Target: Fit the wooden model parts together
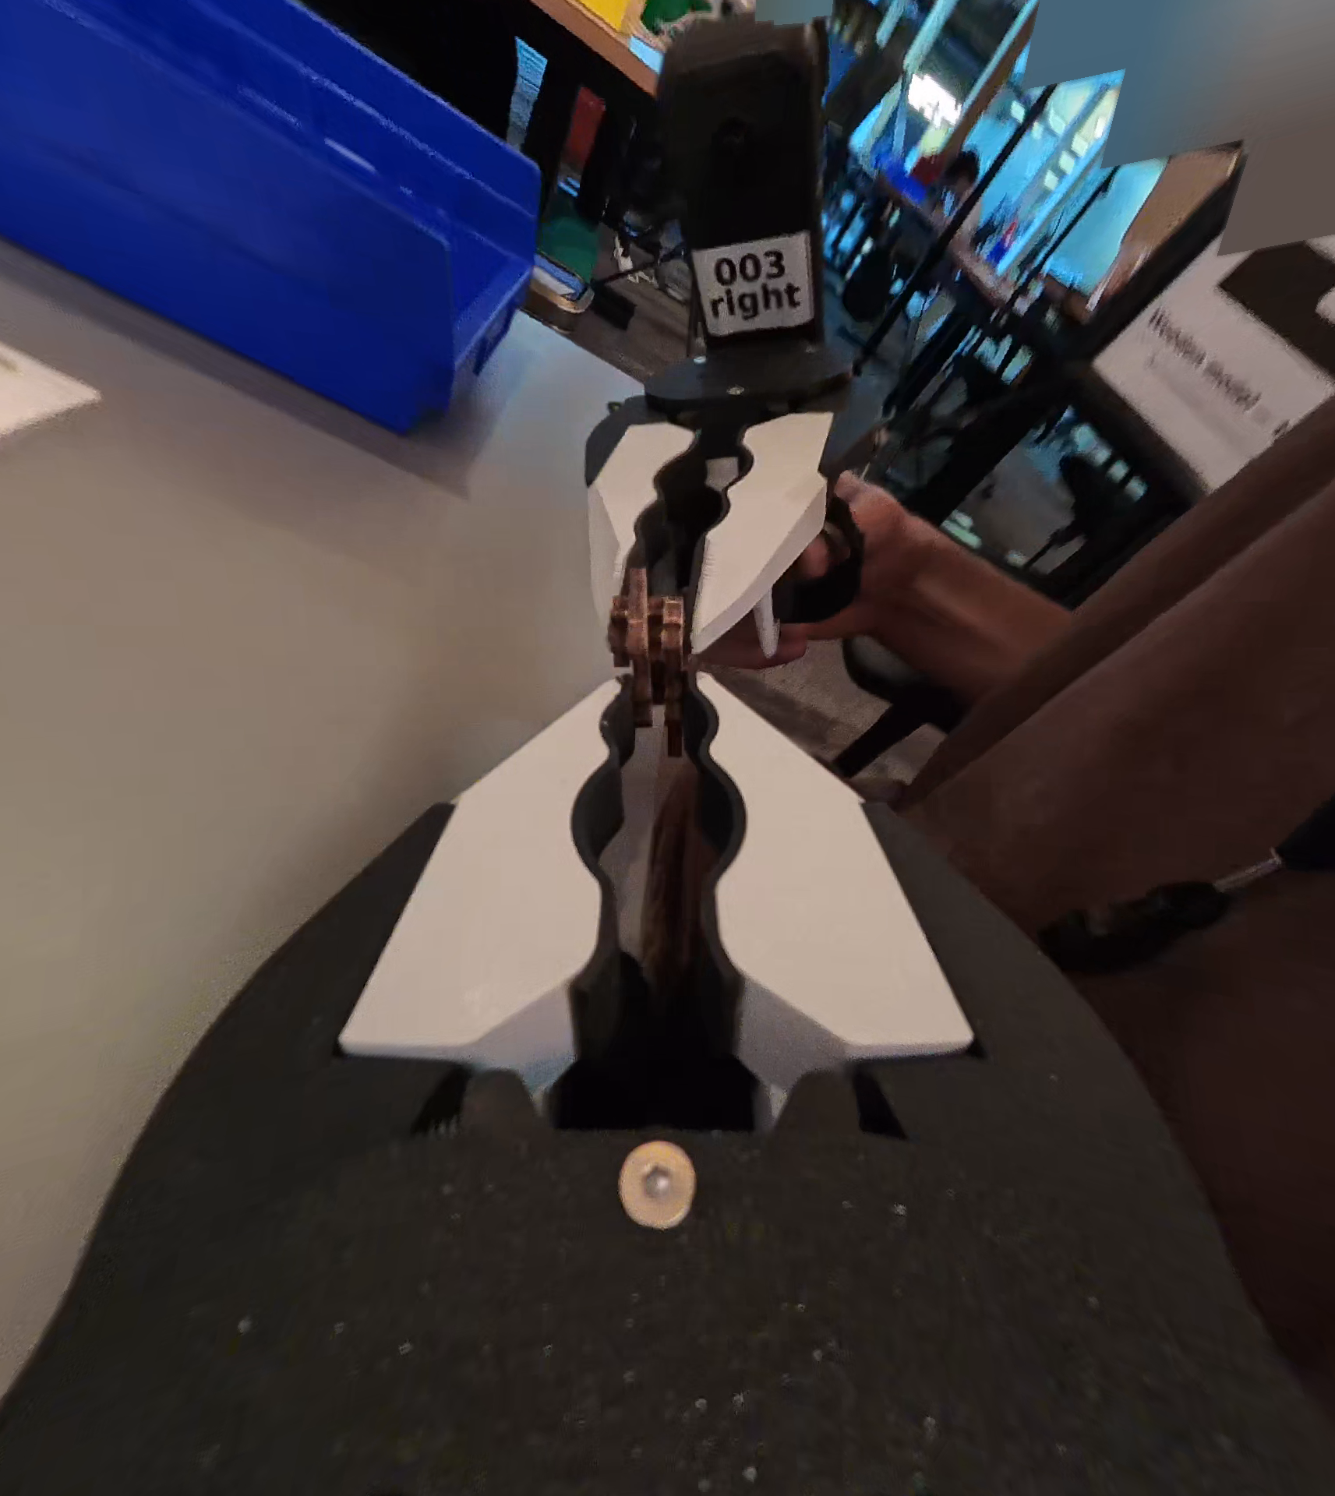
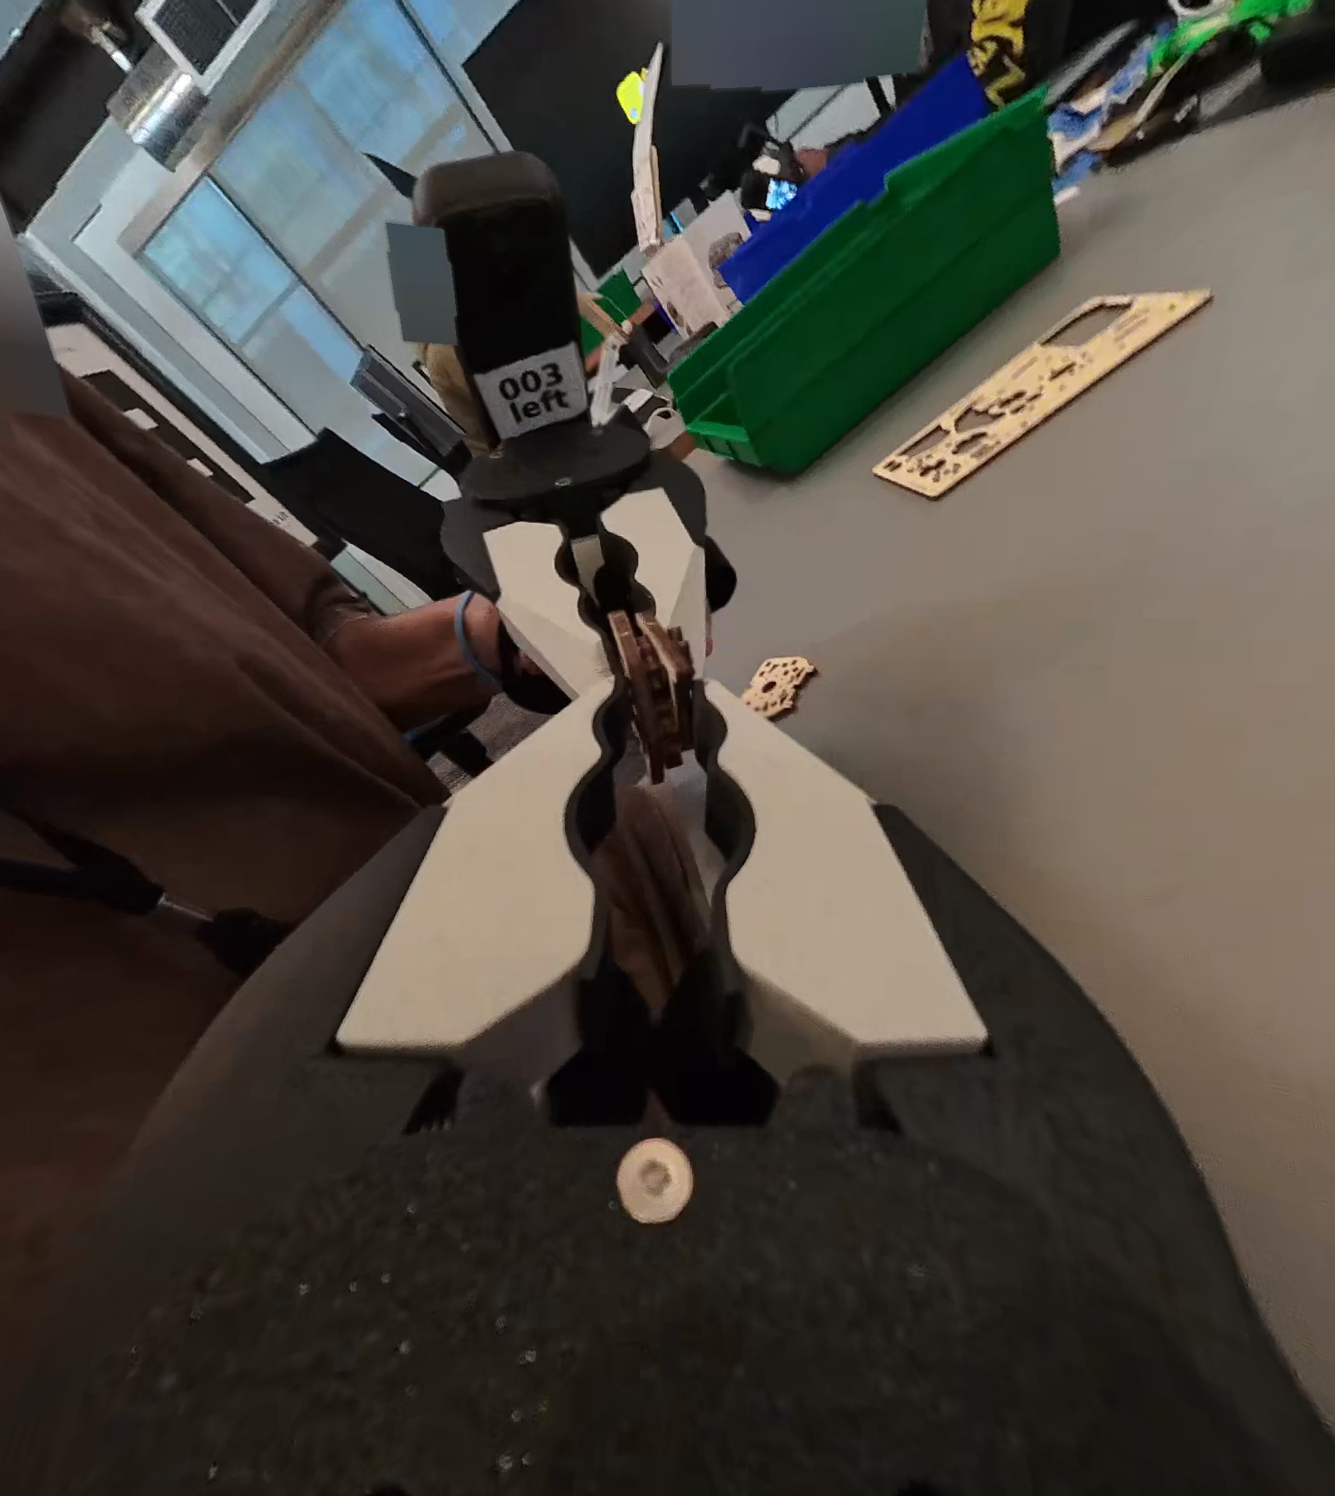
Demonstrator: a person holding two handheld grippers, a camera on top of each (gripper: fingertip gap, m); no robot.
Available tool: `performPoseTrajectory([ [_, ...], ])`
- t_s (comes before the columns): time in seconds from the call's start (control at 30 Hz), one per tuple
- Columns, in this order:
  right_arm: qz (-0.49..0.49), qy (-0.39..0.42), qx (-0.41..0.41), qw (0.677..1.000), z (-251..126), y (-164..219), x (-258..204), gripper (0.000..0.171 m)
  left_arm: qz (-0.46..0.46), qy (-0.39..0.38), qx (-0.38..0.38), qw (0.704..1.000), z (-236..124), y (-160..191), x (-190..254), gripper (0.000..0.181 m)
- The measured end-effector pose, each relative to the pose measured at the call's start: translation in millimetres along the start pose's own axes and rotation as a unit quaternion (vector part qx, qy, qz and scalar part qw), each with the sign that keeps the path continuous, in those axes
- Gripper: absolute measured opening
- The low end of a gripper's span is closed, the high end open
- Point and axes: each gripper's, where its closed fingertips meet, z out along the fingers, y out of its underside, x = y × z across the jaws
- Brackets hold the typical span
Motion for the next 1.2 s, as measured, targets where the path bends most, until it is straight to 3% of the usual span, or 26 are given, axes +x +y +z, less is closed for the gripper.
performPoseTrajectory([
  [0.23, -0.013, -0.049, 0.016, 0.999, -0.7, -7.7, -17.3, 0.016, 0.049, 0.028, -0.009, 0.998, -5.8, -6.0, 14.0, 0.009],
  [0.6, 0.012, -0.021, -0.035, 0.999, 2.4, 8.3, -1.7, 0.014, -0.061, 0.058, -0.007, 0.996, -6.6, -3.3, 1.7, 0.019],
  [0.8, 0.057, -0.014, -0.035, 0.998, 3.8, 11.4, 5.8, 0.015, -0.087, 0.038, -0.012, 0.995, -4.2, 1.1, -6.9, 0.014],
  [1.2, 0.125, -0.041, -0.007, 0.991, 0.8, 7.9, 6.9, 0.016, -0.179, 0.052, 0.067, 0.980, -11.9, -8.7, -14.3, 0.013],
])
